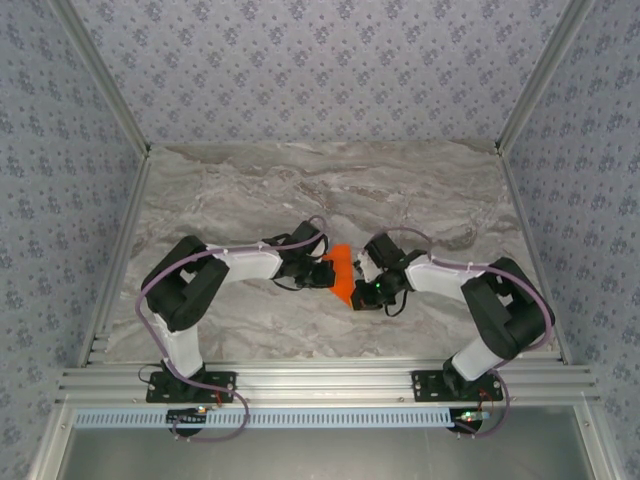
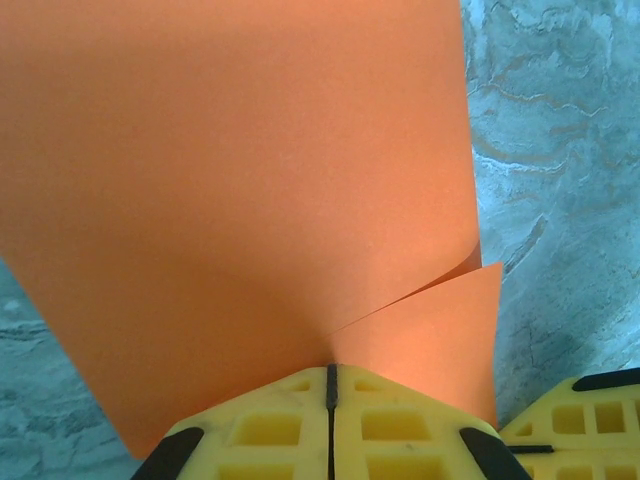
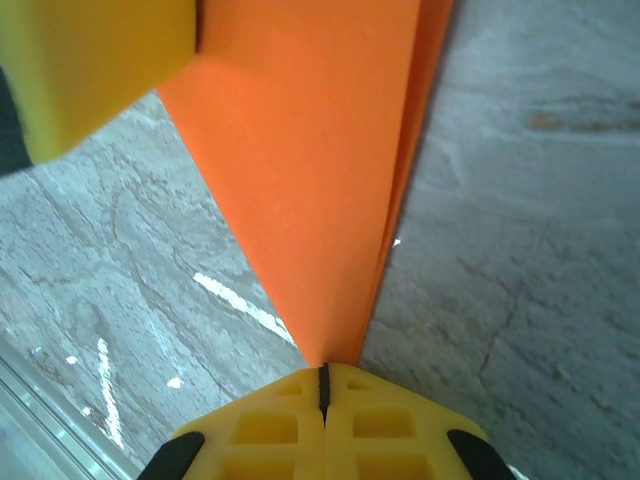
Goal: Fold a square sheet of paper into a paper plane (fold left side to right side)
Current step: Third fold the triangle at the center of the table.
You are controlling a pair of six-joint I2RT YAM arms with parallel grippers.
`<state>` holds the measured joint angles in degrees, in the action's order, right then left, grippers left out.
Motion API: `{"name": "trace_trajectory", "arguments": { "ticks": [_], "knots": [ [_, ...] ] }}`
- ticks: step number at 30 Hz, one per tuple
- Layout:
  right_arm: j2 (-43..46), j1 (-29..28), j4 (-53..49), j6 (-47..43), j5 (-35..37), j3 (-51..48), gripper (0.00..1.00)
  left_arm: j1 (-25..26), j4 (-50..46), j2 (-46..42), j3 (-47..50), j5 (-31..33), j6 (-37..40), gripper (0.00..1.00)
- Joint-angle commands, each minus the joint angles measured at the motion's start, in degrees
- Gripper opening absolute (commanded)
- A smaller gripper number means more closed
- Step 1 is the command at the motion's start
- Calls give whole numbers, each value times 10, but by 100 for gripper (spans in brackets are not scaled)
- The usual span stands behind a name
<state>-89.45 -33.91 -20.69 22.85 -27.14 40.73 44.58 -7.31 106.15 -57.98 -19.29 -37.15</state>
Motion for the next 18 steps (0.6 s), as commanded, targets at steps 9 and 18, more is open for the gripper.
{"name": "trace_trajectory", "arguments": {
  "ticks": [9, 18],
  "knots": [
    [81, 34, -124, -68, 1, 34, 6, -16, -24, -42, 1, 14, 7, 19],
    [46, 61, 46, -89, -61, 52, 44, -63, 21, -157, 80, -4, -34, 48]
  ]
}}
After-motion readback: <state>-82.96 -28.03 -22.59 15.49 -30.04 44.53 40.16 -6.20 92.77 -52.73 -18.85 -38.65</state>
